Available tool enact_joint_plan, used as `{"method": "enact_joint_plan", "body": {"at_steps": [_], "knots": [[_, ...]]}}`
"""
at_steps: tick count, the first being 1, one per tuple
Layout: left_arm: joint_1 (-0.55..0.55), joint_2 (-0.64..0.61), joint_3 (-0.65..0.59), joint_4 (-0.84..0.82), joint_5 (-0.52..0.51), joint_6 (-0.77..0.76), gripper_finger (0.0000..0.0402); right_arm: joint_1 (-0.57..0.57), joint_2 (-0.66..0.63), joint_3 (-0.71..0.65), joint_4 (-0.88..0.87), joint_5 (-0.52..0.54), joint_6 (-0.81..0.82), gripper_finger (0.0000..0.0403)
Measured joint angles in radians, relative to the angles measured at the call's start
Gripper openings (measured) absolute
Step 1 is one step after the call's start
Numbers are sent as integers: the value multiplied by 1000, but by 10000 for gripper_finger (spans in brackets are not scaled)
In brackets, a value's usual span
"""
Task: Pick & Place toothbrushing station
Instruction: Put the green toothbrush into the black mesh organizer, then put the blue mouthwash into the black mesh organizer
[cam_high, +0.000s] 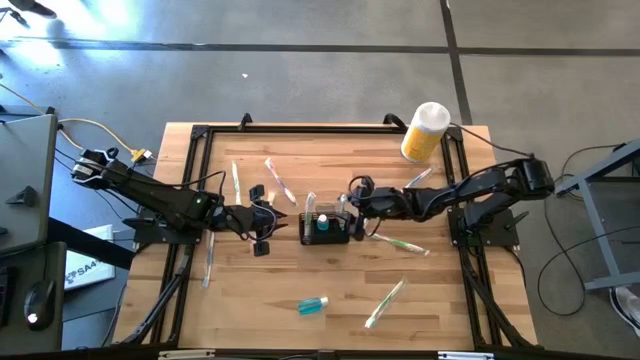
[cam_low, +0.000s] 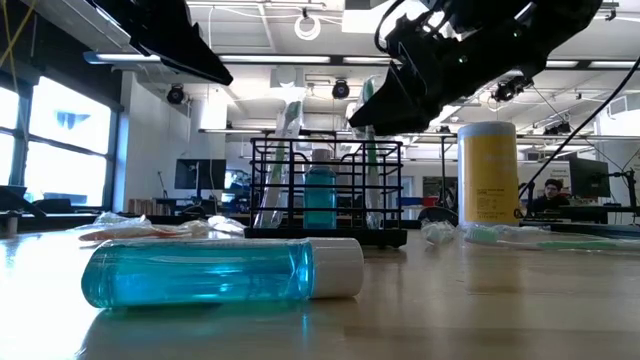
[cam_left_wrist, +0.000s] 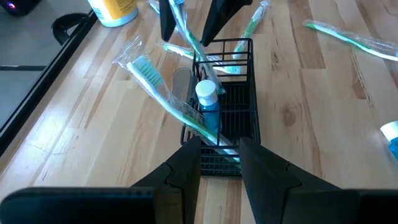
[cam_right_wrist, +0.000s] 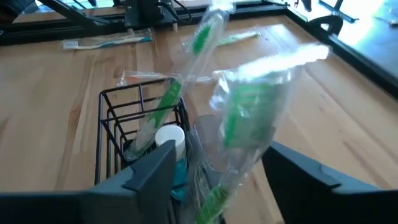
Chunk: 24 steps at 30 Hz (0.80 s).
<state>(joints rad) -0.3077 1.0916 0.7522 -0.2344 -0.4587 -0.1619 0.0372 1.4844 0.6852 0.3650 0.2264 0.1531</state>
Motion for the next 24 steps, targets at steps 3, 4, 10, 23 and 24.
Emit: {"method": "enact_joint_plan", "body": {"at_steps": [3, 4, 10, 23, 24], "knots": [[0, 0, 0, 0, 0, 0, 106, 9, -11, 1, -7, 5, -25, 249], [0, 0, 0, 0, 0, 0, 106, 10, -21, 0, -15, 7, -26, 253], [0, 0, 0, 0, 0, 0, 106, 11, -69, 2, -27, 10, -48, 260], [0, 0, 0, -8, 33, -1, 106, 42, -273, 1, -221, 11, -53, 258], [0, 0, 0, -8, 49, -1, 106, 51, -288, 0, -239, 8, -53, 258]]}}
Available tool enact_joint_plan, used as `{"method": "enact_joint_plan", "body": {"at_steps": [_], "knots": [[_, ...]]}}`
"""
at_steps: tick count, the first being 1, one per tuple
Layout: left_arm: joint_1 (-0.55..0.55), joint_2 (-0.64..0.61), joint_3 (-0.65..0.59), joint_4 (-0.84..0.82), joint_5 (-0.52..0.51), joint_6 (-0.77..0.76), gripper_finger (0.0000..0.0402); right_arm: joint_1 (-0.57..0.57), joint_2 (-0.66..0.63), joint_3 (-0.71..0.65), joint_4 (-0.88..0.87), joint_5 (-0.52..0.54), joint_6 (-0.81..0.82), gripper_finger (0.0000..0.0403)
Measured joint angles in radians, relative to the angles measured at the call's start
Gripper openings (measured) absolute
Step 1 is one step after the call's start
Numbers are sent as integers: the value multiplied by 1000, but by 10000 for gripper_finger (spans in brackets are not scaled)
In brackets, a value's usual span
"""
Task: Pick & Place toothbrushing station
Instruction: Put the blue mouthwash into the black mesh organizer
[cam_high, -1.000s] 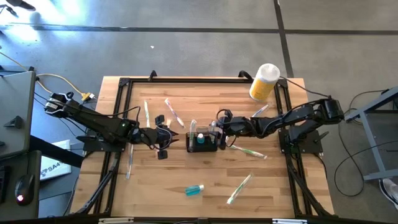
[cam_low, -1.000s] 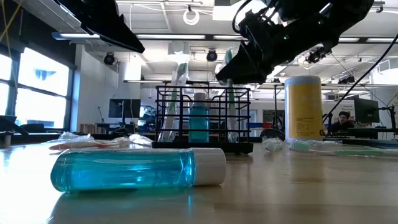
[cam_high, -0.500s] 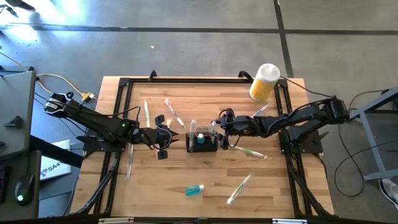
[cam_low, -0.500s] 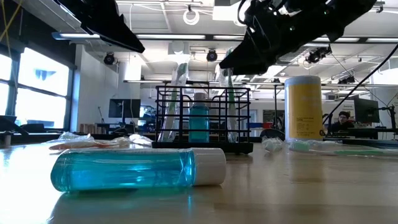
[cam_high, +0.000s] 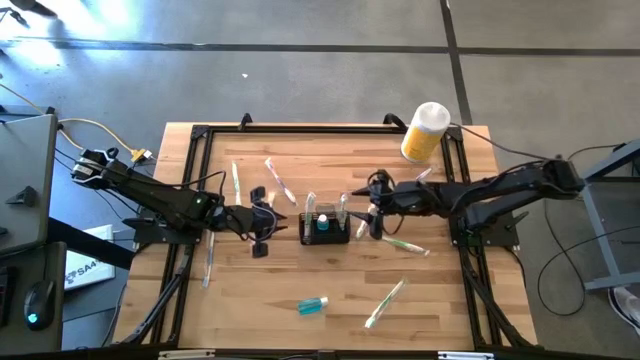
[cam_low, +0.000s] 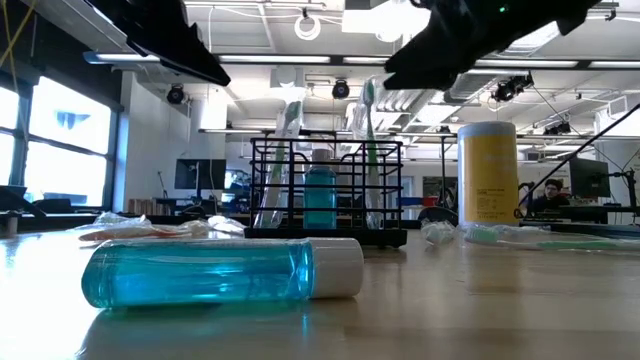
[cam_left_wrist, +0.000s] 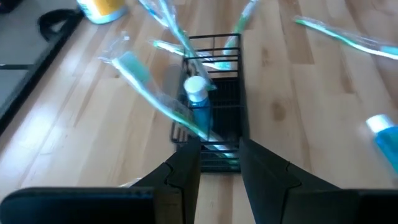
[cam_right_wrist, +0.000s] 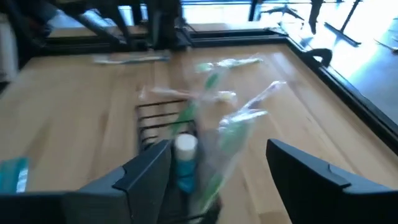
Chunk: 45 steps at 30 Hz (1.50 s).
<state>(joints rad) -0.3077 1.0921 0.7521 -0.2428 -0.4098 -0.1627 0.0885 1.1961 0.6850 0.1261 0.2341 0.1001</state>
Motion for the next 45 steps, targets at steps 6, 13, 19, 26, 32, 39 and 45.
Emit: {"method": "enact_joint_plan", "body": {"at_steps": [6, 13, 19, 26, 32, 39, 45], "knots": [[-1, 34, 0, 2, 141, -3, 106, 117, -79, 1, -20, -20, -26, 258], [-2, 103, 0, 11, 166, -59, 106, 319, -81, 1, 3, -35, -79, 258], [-55, 137, 0, 41, 165, -81, 106, 436, 5, 19, 45, 39, -105, 258], [-163, 137, 0, 89, 156, -123, 106, 498, 198, 140, 41, 91, -105, 258], [-267, 137, 0, 86, 5, -214, 106, 516, 393, 341, -118, 115, -67, 258], [-382, 139, 0, 85, -175, -334, 106, 516, 596, 579, -344, 129, 67, 258], [-451, 186, 0, 99, -214, -415, 106, 521, 707, 699, -417, 73, 123, 258]]}}
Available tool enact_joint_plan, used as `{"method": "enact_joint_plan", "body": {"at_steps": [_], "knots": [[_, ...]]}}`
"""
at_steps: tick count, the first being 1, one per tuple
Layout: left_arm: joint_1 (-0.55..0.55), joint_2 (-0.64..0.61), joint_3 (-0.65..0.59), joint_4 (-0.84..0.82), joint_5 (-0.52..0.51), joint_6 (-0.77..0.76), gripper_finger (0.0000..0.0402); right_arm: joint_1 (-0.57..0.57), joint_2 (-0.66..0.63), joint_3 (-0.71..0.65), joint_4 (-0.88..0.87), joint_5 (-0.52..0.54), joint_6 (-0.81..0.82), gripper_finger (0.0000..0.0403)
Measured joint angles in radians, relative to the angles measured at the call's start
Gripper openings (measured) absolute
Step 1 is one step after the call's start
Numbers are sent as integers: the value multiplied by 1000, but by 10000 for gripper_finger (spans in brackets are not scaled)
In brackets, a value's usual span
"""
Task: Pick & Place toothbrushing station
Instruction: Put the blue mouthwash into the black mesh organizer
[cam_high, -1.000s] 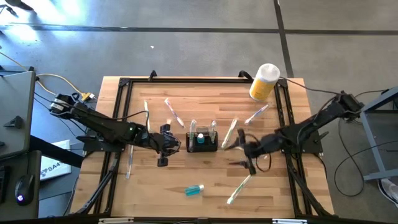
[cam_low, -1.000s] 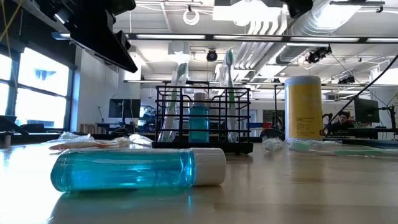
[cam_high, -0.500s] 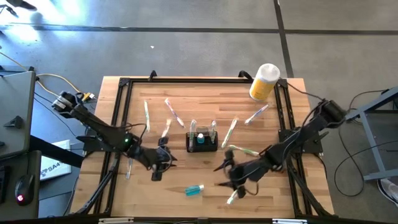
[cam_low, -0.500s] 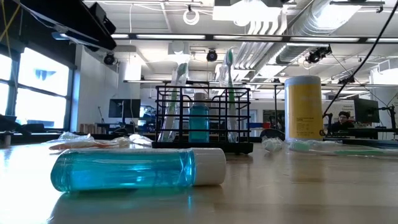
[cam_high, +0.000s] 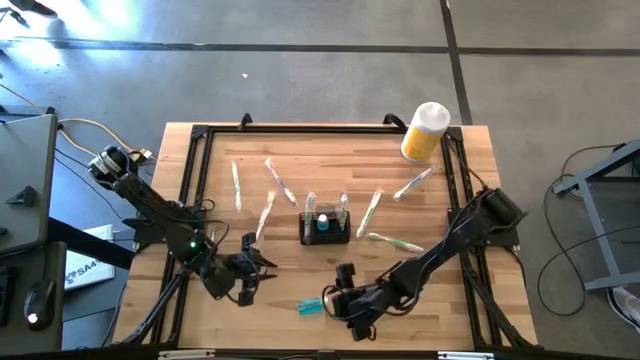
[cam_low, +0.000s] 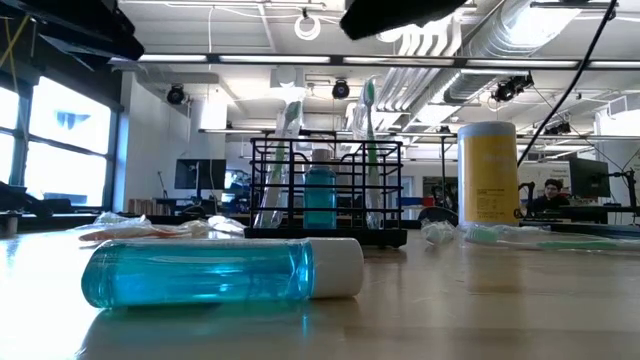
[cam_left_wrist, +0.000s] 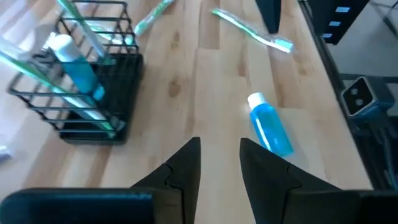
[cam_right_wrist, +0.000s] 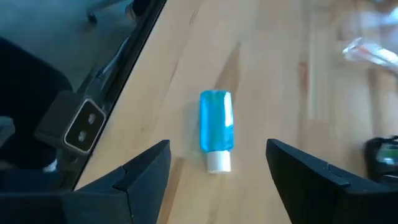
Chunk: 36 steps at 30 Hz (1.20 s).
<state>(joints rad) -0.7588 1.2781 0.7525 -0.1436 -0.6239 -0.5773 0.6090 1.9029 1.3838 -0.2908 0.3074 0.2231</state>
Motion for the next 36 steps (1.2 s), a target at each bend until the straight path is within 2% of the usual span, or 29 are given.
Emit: {"method": "enact_joint_plan", "body": {"at_steps": [6, 14, 36], "knots": [[-44, 92, 0, 77, 0, -35, 106, -7, 80, 26, 38, -46, 2, 258], [-62, 171, 0, 175, 10, -42, 106, -25, 153, 26, 74, -48, 49, 258], [-62, 180, 0, 188, 12, -29, 106, -69, 244, 26, 59, -63, 94, 258]]}}
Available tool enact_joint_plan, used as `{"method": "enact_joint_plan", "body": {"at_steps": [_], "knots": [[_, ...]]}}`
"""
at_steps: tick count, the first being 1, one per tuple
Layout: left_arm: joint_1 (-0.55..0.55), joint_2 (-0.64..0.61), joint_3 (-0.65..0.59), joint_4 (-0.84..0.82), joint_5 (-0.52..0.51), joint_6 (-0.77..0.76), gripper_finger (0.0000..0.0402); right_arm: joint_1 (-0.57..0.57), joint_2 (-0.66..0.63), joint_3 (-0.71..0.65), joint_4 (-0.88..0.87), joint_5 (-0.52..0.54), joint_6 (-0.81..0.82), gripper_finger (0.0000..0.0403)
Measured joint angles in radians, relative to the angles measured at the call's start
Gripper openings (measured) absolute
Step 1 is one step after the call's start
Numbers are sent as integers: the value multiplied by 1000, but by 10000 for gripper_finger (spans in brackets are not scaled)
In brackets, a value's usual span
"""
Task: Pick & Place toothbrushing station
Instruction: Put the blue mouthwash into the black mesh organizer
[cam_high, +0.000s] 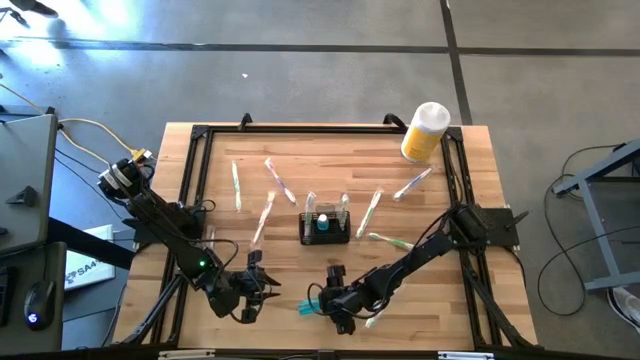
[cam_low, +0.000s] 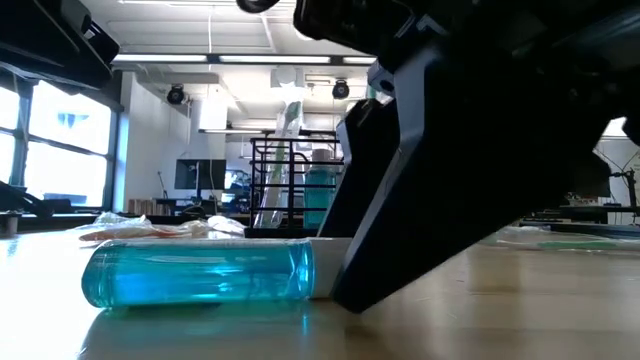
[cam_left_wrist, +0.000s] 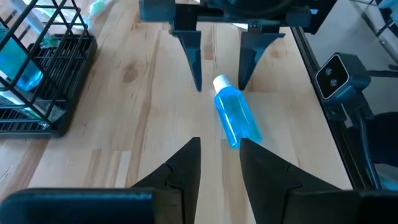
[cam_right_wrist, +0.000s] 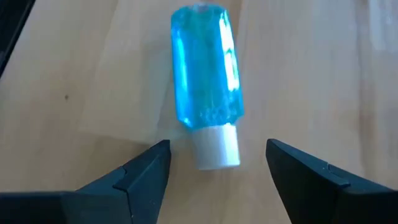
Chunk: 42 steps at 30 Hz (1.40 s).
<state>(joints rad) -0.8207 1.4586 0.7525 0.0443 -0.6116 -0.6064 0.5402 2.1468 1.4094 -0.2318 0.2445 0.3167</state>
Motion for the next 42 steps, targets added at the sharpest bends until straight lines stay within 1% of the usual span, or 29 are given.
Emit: {"method": "enact_joint_plan", "body": {"at_steps": [4, 16, 23, 29, 32, 39, 42], "knots": [[0, 0, 0, -3, 0, 3, 106, -7, 5, 0, -2, -19, 6, 258], [0, 0, 0, -17, 0, 7, 106, -12, 12, 1, 20, -16, 14, 258], [0, 0, 0, -17, 1, 0, 106, -12, 19, 1, 24, -10, 91, 258], [0, 0, 0, -17, 2, -1, 106, -4, 19, -7, 14, 0, 100, 258], [0, 0, 0, -17, 2, -1, 106, 1, 19, -39, 65, 12, 100, 258], [0, 0, 0, -17, 1, -1, 106, 22, 16, -147, 269, 87, 101, 258], [0, 0, 0, -17, 1, -1, 106, 23, 18, -179, 337, 90, 98, 258]]}}
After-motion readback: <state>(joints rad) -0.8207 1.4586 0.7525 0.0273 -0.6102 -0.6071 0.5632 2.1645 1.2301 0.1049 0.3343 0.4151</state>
